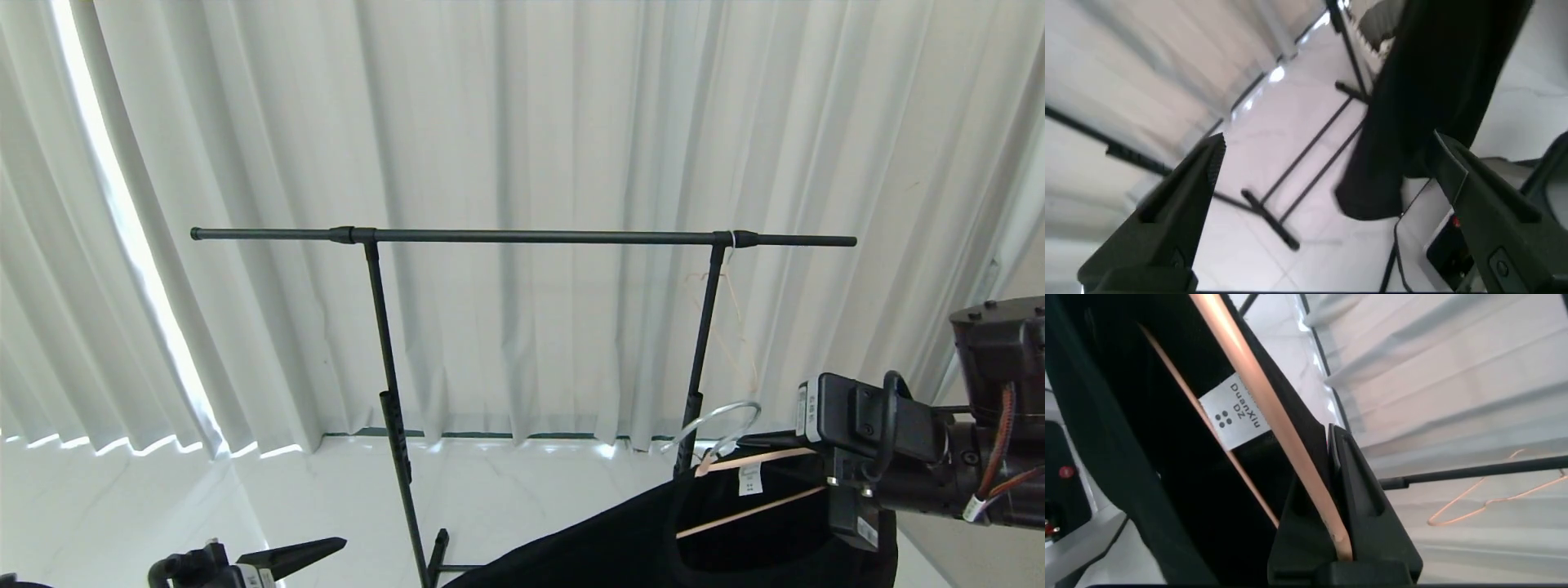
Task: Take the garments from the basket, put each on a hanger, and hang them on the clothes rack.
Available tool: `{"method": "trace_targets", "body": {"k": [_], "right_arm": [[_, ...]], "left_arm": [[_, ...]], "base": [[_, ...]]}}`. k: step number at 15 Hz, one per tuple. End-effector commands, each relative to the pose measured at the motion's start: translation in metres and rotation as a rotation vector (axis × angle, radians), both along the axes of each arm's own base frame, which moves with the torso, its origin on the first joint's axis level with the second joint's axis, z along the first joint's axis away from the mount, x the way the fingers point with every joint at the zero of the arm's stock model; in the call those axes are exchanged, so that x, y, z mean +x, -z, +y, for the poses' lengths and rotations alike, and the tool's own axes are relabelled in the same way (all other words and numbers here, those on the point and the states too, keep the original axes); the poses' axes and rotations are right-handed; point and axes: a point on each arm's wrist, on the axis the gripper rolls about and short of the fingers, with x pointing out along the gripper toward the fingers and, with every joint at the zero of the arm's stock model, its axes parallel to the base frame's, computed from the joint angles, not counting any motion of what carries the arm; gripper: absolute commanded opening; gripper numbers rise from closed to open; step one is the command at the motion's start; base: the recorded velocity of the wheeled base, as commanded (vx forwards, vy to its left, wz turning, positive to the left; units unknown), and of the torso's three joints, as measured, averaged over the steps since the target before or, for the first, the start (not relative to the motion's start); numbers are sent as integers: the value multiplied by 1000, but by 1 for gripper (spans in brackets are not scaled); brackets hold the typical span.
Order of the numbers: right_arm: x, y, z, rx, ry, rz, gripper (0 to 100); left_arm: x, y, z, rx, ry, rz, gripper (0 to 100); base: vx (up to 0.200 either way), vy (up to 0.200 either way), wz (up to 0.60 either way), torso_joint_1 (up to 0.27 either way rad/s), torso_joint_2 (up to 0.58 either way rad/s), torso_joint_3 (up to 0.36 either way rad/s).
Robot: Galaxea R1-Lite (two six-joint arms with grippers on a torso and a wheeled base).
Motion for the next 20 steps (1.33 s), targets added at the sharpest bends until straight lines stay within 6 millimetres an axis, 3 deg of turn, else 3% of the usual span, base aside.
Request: {"method": "trace_targets", "body": {"k": [1,5,6,11,17,20], "right_arm": [[-3,-5,-1,12,-5,-18,0],[-5,-8,-3,26,-1,-27,0],[-6,-9,-3,27,0,-27,0],[-9,-13,-5,58,19,-19,0],[-7,-19,-25,114,146,-7,0],[-6,-21,-29,144,186,12,0]], "left_arm": [[11,5,-4,37,-33,42,100],[15,6,-13,42,31,77,100],[15,7,-14,38,48,88,0],[27,15,-13,77,-29,141,0],[48,16,26,59,-343,151,0],[48,14,28,53,-349,136,0]], "base": [[0,0,0,0,0,0],[0,0,0,0,0,0],[0,0,0,0,0,0],[0,0,0,0,0,0],[0,0,0,0,0,0],[0,0,0,0,0,0]]}}
